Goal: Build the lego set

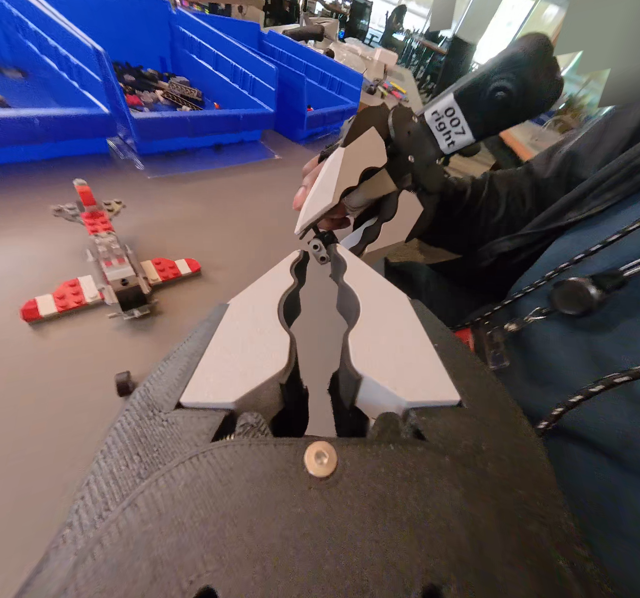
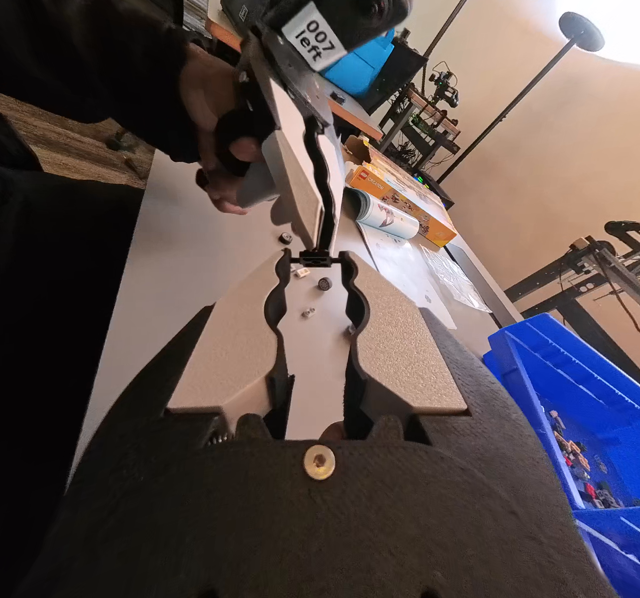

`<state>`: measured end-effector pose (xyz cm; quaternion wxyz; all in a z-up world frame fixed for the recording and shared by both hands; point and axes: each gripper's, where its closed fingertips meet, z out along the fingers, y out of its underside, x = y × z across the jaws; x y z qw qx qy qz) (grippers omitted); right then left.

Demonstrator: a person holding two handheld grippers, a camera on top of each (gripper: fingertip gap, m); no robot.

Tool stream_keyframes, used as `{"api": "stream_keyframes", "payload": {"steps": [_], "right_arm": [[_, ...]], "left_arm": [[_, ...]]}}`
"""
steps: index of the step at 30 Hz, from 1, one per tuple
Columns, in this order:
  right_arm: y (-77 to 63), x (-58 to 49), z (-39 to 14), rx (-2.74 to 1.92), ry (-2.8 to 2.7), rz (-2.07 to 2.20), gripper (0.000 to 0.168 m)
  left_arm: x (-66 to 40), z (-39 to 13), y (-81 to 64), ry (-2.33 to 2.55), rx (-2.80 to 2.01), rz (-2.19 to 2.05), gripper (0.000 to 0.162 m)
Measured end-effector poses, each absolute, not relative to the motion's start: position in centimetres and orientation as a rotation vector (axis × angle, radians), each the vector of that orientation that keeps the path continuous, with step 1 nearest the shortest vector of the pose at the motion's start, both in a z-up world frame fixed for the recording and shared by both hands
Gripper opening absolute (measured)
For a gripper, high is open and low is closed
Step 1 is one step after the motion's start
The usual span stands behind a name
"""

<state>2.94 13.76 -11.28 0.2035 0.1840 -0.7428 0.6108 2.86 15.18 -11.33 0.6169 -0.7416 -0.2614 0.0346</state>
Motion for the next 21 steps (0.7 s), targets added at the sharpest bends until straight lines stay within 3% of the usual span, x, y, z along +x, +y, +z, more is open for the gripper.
{"api": "stream_keyframes", "payload": {"steps": [11,21], "right_arm": [[13.7,3.2,-11.4,0.545,-2.040,1.671,0.030],[13.4,2.1,-12.1,0.516,-2.022,1.562,0.030]], "left_arm": [[3.0,-11.3,15.4,-0.796,-1.466,-0.349,0.009],[1.8,-12.2,15.0,-0.888,-1.487,-0.278,0.007]]}}
